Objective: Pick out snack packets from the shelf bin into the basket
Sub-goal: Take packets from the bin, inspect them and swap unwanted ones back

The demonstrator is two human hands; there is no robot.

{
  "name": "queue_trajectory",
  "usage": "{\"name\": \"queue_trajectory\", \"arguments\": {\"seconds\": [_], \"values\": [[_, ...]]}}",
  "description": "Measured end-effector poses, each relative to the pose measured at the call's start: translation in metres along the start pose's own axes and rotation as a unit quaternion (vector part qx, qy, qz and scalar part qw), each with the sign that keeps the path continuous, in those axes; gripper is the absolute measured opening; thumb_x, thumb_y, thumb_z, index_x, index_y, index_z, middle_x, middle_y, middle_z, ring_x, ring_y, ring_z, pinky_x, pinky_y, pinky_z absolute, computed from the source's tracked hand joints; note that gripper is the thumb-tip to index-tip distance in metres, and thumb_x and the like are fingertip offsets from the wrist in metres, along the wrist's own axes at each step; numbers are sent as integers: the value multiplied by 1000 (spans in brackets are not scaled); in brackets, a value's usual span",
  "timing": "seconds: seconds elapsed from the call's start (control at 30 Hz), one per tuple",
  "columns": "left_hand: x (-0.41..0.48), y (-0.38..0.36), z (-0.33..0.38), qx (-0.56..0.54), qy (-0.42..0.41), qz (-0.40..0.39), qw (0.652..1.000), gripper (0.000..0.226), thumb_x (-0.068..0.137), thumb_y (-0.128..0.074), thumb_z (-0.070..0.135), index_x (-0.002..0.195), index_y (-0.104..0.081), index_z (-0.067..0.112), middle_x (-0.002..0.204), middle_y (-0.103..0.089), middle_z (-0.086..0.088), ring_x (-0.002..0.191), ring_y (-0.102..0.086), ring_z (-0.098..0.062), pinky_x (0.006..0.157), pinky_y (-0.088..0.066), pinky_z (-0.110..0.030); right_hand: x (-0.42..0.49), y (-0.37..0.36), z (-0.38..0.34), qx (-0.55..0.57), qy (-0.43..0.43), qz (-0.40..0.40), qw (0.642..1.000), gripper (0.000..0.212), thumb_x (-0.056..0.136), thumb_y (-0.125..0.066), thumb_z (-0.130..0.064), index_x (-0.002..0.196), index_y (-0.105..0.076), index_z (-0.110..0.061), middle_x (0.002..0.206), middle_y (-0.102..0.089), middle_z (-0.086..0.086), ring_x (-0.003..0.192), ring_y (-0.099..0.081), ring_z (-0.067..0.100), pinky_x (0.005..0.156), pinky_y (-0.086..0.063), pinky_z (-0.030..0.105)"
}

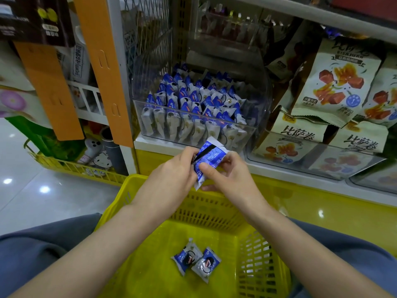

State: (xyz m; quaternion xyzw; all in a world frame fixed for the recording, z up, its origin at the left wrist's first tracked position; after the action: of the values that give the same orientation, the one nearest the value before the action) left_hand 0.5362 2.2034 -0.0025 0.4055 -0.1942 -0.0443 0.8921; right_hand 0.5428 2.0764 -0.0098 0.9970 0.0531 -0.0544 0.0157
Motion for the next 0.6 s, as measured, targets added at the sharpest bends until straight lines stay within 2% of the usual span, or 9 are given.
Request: {"name": "queue_trajectory", "arguments": {"seconds": [0.07, 0.2, 0.27, 0.37, 0.47, 0.53, 0.6], "values": [[1, 1, 1, 17, -1, 2, 1000, 30, 96, -40, 27, 126, -40, 18, 114, -63, -5, 96, -61, -26, 72, -49, -42, 0, 0, -2, 9, 10, -7, 1000, 28, 86, -60, -6, 105, -40, -4, 98, -61, 4, 64, -66, 2, 52, -54, 20], [1, -1, 0, 82, -31, 11, 996, 32, 97, -37, 29, 127, -40, 17, 105, -65, -6, 86, -63, -26, 56, -37, -29, -1, 0, -4, 0, 16, -14, 1000, 25, 86, -59, -7, 103, -41, -7, 104, -62, 8, 67, -67, 4, 53, -55, 21], [2, -2, -3, 94, -24, 1, 995, 31, 96, -38, 24, 126, -39, 18, 101, -65, -7, 84, -62, -26, 57, -33, -27, -2, 0, -1, -32, 20, -10, 999, 23, 86, -60, -8, 97, -42, -15, 104, -63, 8, 67, -66, 7, 54, -56, 24], [2, 0, -4, 42, -6, 6, 999, 30, 95, -36, 25, 124, -42, 19, 104, -65, -6, 85, -60, -23, 62, -42, -31, -3, -1, 0, -53, 35, -4, 998, 27, 86, -61, -9, 95, -41, -23, 104, -62, 1, 69, -66, 6, 55, -56, 24], [1, 2, -1, -51, 12, 19, 998, 36, 89, -37, 44, 119, -45, 26, 105, -60, 10, 93, -57, -11, 74, -51, -33, -2, 0, -4, -23, 46, -8, 999, 20, 88, -57, -13, 100, -43, -20, 99, -63, -5, 70, -67, 3, 55, -55, 23], [4, 2, -4, -83, 23, 18, 996, 32, 87, -45, 45, 115, -46, 30, 95, -53, 23, 90, -53, 0, 75, -49, -26, -2, 0, -6, -9, 35, -20, 999, 14, 94, -48, -18, 105, -44, -12, 90, -65, -4, 68, -66, 3, 54, -55, 22], [6, 1, -6, -88, 25, 0, 996, 26, 88, -50, 41, 112, -47, 31, 92, -52, 24, 89, -52, 2, 74, -46, -23, -2, 2, -6, 1, 22, -22, 999, 16, 96, -43, -20, 106, -45, -8, 84, -66, -2, 64, -66, 2, 51, -54, 20]]}}
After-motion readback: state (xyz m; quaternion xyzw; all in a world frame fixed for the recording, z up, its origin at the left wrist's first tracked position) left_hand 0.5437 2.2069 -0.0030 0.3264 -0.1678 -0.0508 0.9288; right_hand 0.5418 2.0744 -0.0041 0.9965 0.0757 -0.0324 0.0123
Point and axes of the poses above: each hand's wrist, its own x-axis towards the middle knuckle, its own y-axis out of the back of the hand, z = x × y, the point moved 4 cm from there along x, towards the middle knuckle
